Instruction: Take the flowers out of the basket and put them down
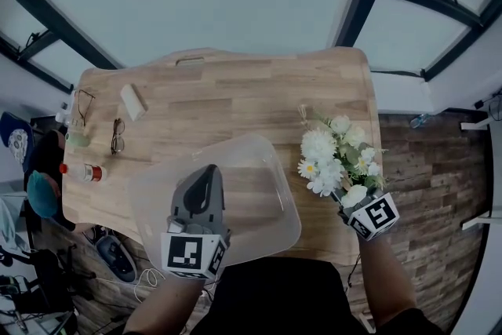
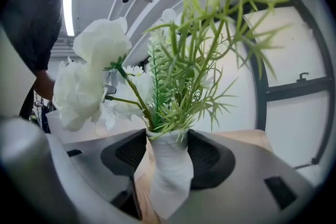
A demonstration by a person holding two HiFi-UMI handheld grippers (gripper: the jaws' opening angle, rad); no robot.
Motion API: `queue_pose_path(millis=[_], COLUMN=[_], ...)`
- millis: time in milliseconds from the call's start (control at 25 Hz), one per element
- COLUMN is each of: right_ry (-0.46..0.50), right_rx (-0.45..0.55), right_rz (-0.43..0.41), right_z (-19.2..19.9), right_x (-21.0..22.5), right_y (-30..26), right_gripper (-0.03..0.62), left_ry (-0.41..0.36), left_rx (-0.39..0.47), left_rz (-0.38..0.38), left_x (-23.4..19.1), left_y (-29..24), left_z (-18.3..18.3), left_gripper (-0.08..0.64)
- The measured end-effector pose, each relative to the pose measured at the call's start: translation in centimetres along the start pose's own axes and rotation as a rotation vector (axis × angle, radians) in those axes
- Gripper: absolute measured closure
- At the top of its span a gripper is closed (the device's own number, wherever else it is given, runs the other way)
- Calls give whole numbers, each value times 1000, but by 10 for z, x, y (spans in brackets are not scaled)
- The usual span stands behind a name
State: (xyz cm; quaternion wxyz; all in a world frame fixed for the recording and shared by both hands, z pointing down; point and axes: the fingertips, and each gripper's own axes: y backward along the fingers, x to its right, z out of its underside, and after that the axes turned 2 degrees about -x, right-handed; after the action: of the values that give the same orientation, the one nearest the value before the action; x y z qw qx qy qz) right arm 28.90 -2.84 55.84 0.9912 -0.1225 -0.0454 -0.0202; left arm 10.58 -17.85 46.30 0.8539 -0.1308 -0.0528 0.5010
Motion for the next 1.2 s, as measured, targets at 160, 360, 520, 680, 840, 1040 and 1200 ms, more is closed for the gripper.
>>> queue_pose_path(millis=[160, 360, 520, 680, 840, 1040, 1200], right_ry=[-13, -13, -13, -27, -29, -14, -10], right_rx=[20, 24, 35, 38, 25, -10, 0], right_rz=[-8, -14, -7, -13, -3, 11, 68], right_z=[2, 2, 3, 4, 7, 13, 8], right_x=[0, -1, -2, -3, -2, -8, -5], right_y=[-2, -3, -1, 2, 5, 12, 26], right_gripper=[331, 331, 331, 328, 297, 285, 284], left_ry=[2, 4, -2, -7, -18, -34, -49], left_rx=[-6, -7, -1, 6, 14, 32, 55], left_rz=[-1, -14, -20, -10, -1, 9, 20], left_x=[0, -1, 1, 5, 9, 16, 20], left_y=[-3, -2, 0, 3, 5, 11, 19], left_z=[2, 2, -2, -6, -11, -23, -34], left_gripper=[555, 556, 555, 555, 555, 555, 555])
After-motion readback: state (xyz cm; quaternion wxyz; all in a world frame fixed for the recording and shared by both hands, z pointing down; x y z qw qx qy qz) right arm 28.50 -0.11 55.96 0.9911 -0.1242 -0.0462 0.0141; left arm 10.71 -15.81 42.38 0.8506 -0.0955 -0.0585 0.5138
